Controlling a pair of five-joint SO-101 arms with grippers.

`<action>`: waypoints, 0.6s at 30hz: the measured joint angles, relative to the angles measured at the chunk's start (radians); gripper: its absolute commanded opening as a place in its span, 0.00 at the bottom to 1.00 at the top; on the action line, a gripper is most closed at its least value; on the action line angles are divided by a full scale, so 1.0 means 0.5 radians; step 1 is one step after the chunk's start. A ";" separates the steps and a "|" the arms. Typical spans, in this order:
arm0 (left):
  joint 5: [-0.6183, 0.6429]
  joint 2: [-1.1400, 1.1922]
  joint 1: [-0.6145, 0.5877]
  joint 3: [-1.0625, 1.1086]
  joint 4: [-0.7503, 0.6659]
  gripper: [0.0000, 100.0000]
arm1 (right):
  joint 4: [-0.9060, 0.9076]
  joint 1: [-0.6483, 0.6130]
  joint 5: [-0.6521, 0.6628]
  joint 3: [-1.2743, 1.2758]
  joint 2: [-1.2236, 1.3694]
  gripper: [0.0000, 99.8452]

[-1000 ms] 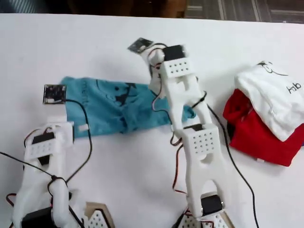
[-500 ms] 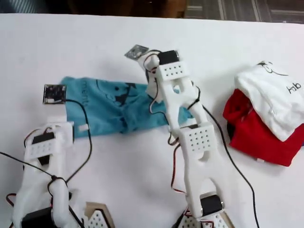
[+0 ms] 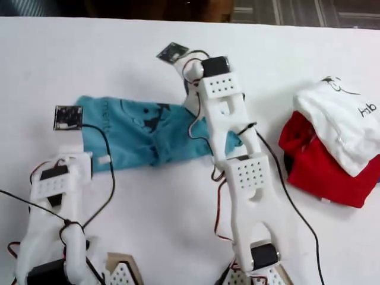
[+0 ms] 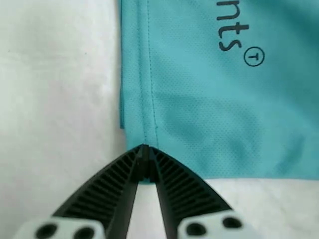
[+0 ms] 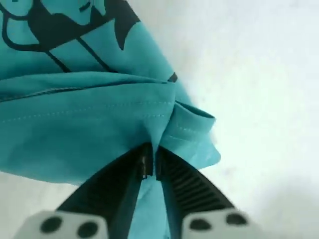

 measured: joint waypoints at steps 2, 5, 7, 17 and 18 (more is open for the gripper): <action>0.000 0.000 0.000 0.000 0.000 0.03 | 0.000 0.034 0.000 -0.006 0.000 0.02; 0.000 0.000 0.000 0.000 0.000 0.03 | 0.000 0.080 0.000 -0.006 0.000 0.02; 0.000 0.000 0.003 0.000 0.000 0.03 | 0.000 0.104 0.000 -0.006 0.000 0.02; 0.000 0.000 0.000 0.000 0.000 0.03 | 0.003 0.120 0.000 0.199 0.000 0.02; 0.000 0.000 0.000 0.000 0.000 0.03 | 0.003 0.120 0.000 0.239 0.000 0.02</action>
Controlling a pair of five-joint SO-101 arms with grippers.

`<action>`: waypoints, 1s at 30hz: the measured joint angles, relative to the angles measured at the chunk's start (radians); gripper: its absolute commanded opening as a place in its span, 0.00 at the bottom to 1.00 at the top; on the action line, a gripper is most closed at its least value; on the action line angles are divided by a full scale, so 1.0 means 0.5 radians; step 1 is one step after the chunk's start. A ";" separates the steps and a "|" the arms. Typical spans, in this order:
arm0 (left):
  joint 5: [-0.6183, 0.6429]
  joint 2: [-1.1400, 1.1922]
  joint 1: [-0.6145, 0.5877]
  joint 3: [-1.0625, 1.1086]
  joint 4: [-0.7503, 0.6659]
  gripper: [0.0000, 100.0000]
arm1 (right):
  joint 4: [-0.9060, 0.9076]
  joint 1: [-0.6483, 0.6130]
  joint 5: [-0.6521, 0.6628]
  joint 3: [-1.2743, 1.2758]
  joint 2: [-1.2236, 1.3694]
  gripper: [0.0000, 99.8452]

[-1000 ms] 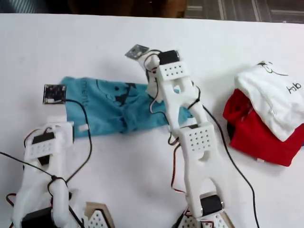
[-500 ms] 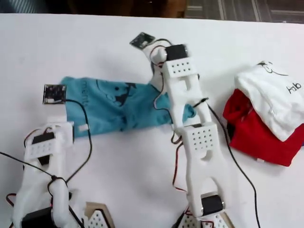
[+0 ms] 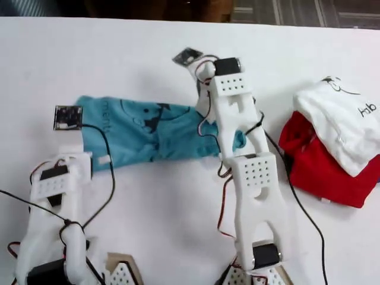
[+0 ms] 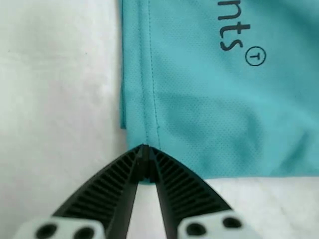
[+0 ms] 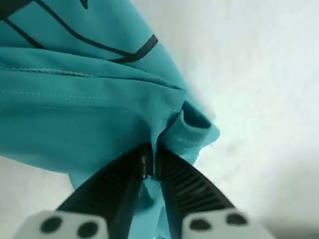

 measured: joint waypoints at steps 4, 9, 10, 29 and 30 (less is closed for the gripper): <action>0.000 0.000 0.003 0.000 0.000 0.03 | 0.000 0.006 0.000 0.043 0.000 0.02; 0.000 0.000 0.000 0.000 0.000 0.03 | 0.000 0.034 -0.003 0.135 -0.003 0.02; 0.000 0.000 0.000 0.000 0.000 0.03 | 0.000 0.034 -0.003 0.160 -0.006 0.02; 0.000 0.000 0.003 0.000 0.000 0.03 | 0.000 0.126 0.000 0.150 -0.092 0.08; 0.000 0.000 0.003 0.000 0.000 0.03 | 0.000 0.135 0.000 0.135 -0.095 0.11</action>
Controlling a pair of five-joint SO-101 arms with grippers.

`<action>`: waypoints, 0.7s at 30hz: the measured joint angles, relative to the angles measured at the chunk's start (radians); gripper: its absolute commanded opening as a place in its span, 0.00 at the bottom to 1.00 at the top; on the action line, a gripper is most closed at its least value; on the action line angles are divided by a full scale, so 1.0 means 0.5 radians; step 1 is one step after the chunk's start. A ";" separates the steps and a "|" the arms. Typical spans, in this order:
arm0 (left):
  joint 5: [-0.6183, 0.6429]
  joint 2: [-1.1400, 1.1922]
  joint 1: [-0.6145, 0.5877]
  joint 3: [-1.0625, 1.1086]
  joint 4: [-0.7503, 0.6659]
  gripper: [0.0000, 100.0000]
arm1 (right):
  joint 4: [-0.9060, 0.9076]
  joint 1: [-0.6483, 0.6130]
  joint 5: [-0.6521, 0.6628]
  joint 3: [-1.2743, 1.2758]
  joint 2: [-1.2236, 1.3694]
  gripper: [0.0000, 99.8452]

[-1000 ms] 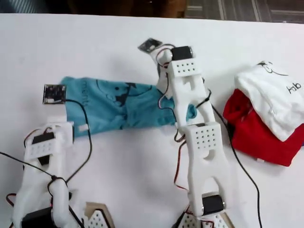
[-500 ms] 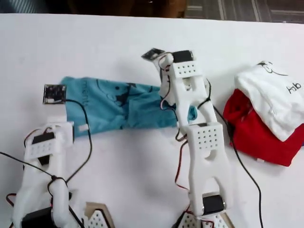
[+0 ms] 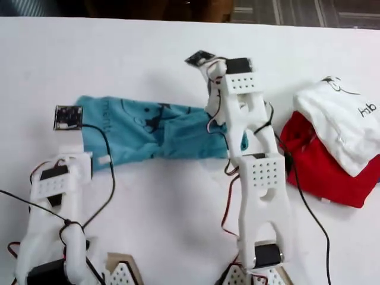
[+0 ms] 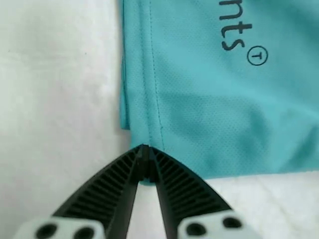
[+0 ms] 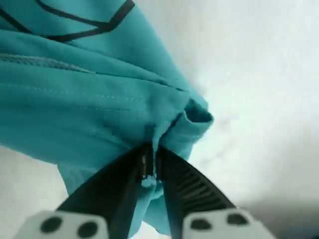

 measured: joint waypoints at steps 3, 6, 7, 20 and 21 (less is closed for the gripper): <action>0.000 0.000 0.000 0.000 0.000 0.03 | 0.003 0.006 0.000 -0.006 -0.021 0.18; 0.000 0.000 0.000 0.000 0.000 0.03 | 0.003 0.003 0.000 -0.006 -0.021 0.20; 0.000 0.000 0.000 0.000 0.000 0.03 | 0.003 0.003 0.000 -0.006 -0.021 0.20; 0.000 0.000 0.000 0.000 0.000 0.03 | 0.003 -0.034 0.000 -0.025 -0.362 0.01; 0.000 0.000 0.000 0.000 0.000 0.03 | 0.003 -0.061 0.000 -0.025 -0.362 0.04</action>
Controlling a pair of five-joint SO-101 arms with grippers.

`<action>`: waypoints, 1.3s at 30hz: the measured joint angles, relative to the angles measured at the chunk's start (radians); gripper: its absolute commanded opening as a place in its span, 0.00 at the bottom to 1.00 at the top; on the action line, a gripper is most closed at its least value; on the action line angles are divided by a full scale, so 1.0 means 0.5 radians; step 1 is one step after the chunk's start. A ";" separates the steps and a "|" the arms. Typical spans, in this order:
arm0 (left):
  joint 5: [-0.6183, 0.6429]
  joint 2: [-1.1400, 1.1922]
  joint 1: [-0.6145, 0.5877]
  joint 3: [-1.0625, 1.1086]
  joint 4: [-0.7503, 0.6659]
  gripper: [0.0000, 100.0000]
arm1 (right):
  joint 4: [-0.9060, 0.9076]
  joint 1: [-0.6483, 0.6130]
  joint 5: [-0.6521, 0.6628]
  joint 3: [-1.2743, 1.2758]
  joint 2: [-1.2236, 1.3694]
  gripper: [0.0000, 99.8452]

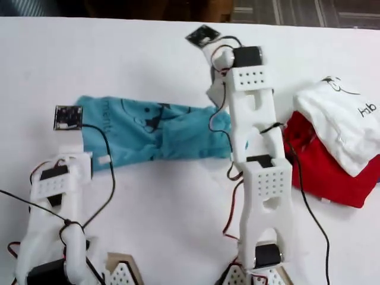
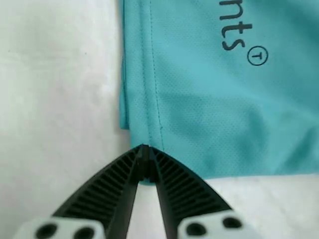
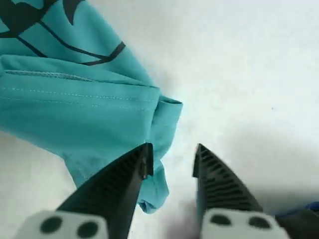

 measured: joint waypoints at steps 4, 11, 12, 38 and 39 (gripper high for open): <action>0.000 0.000 0.000 0.000 0.000 0.03 | 0.000 -0.132 0.000 0.000 0.000 0.02; 0.000 0.000 -0.003 0.000 0.000 0.03 | 0.000 -0.476 -0.153 0.000 0.015 0.02; 0.000 0.000 -0.003 0.000 0.000 0.03 | 0.000 -0.509 -0.175 0.000 0.043 0.02; 0.000 0.000 -0.003 0.000 0.000 0.03 | 0.000 -0.669 -0.218 0.199 0.295 0.02; 0.000 0.000 -0.003 0.000 0.000 0.03 | 0.000 -0.672 -0.218 0.203 0.252 0.02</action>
